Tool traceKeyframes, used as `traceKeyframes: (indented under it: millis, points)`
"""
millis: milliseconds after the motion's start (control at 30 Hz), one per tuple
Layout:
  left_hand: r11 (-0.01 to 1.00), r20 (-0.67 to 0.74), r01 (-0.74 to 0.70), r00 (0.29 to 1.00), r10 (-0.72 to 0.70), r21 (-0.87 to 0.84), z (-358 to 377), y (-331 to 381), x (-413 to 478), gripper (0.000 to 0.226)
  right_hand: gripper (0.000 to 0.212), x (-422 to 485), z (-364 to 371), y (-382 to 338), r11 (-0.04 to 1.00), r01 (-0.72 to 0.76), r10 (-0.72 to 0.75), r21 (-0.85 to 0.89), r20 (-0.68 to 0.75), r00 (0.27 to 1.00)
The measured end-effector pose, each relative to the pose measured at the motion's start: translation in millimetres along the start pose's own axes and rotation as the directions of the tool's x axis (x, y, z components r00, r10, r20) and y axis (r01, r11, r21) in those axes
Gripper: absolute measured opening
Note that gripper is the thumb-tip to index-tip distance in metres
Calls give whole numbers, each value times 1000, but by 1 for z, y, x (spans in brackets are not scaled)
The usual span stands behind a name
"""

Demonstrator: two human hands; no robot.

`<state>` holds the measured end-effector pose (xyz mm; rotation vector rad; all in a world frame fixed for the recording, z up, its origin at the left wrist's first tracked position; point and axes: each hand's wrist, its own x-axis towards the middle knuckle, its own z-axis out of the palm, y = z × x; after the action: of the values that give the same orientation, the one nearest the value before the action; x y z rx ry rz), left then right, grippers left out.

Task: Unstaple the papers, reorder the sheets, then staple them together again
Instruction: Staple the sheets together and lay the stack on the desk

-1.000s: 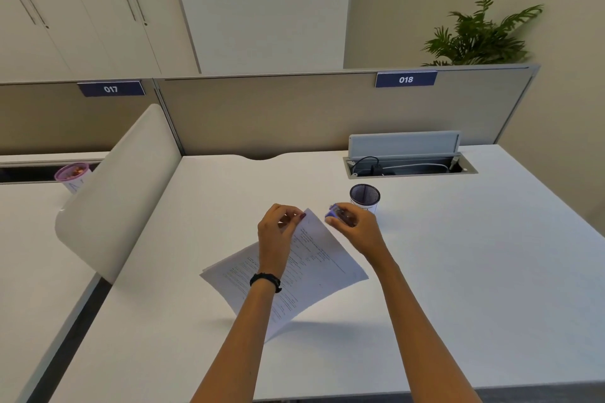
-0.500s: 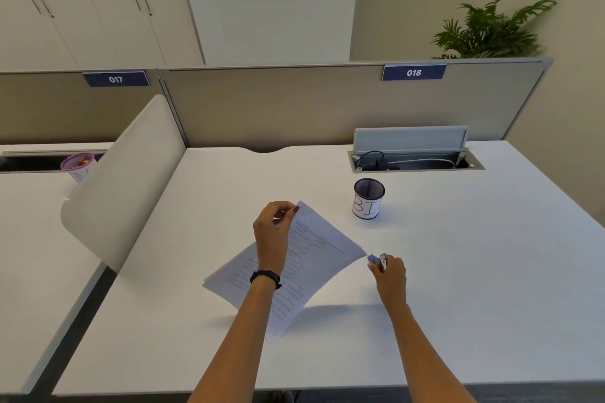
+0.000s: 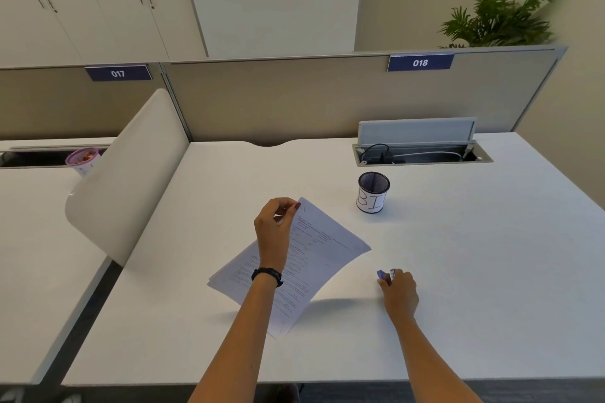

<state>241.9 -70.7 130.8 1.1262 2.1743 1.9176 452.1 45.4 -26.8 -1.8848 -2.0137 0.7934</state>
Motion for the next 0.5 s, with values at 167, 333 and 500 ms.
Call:
traceKeyframes:
  millis: [167, 333, 500]
  points:
    - [1000, 3, 8, 1000, -8, -8, -1, -1, 0, 5, 39, 3, 4, 0, 1000, -13, 14, 10, -40, 999]
    - [1000, -1, 7, 1000, -7, -8, -2, 0, 0, 8, 39, 6, 6, 4, 999, -33, 33, -13, -32, 999]
    - [1000, -9, 11, 1000, -11, -11, -3, 0, 2, 8, 37, 6, 8, 5, 998, -10, 7, -57, -46, 999]
